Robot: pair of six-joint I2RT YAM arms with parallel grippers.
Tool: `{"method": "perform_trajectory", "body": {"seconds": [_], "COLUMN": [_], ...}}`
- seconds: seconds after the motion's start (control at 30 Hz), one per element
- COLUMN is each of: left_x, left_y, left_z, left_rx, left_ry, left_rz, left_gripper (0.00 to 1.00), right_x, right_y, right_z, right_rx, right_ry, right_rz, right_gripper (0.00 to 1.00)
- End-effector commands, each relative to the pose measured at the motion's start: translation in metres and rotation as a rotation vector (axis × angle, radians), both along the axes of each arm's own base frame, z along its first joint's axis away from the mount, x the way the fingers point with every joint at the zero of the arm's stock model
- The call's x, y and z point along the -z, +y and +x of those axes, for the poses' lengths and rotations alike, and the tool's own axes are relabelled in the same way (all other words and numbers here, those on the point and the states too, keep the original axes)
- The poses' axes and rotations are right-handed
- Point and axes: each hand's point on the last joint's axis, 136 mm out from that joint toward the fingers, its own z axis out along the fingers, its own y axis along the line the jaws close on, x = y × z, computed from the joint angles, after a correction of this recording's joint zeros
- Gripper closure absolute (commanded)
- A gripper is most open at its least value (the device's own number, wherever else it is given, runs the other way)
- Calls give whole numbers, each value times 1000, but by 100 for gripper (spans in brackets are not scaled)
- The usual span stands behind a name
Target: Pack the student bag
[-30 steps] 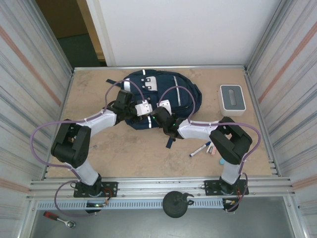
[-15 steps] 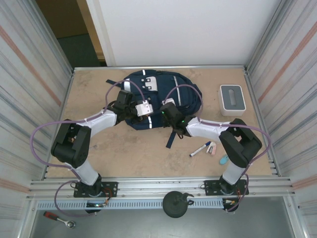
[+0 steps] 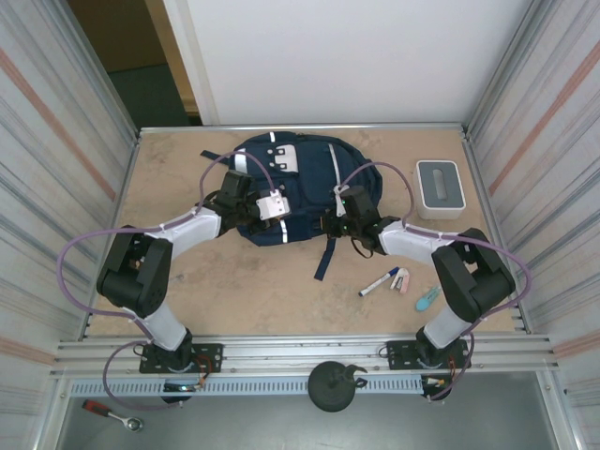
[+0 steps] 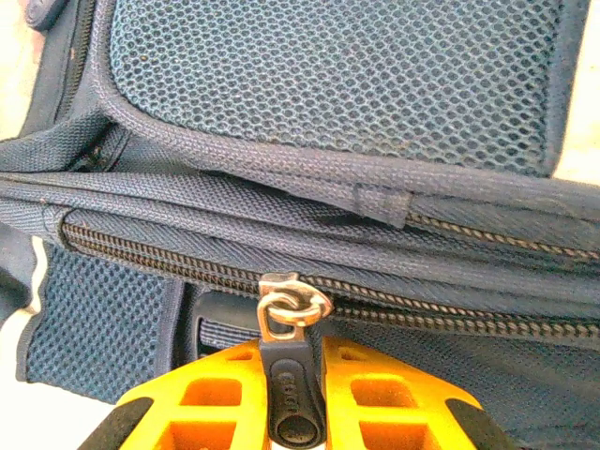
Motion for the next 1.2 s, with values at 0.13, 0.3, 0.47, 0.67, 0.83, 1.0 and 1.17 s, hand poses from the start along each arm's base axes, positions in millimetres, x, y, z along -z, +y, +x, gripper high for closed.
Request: {"method": "perform_trajectory", "body": {"seconds": [0.13,0.3,0.47,0.67,0.83,1.0,1.17], "left_x": [1,2,2,-2,-7,-22,-34], "left_y": [-3,0,6,14,10,-3,-24], "left_z": [-8,-7,-6,-5,-9,-18,-28], "left_rx": [29,23,9,-10,7,53,116], "left_ry": [31,24,22,14,14,-26,-148], "left_rz": [-3,12,19,16,-6,-19,14], "left_gripper": [100,100,100,100,94,65,42], "right_x": [-5,-3,-1,-6,-15,-31,-43], "right_y": [-24,-45,-61,-63,-49,-38,-31], "right_z": [-2,1,2,-1,-6,-11,-16], "right_rx": [24,63,81,53,-20,-65,-80], "right_ry": [31,54,84,94,97,105,119], "right_rz": [91,106,125,168,233,303,342], "right_gripper": [100,100,100,100,100,100,100]}}
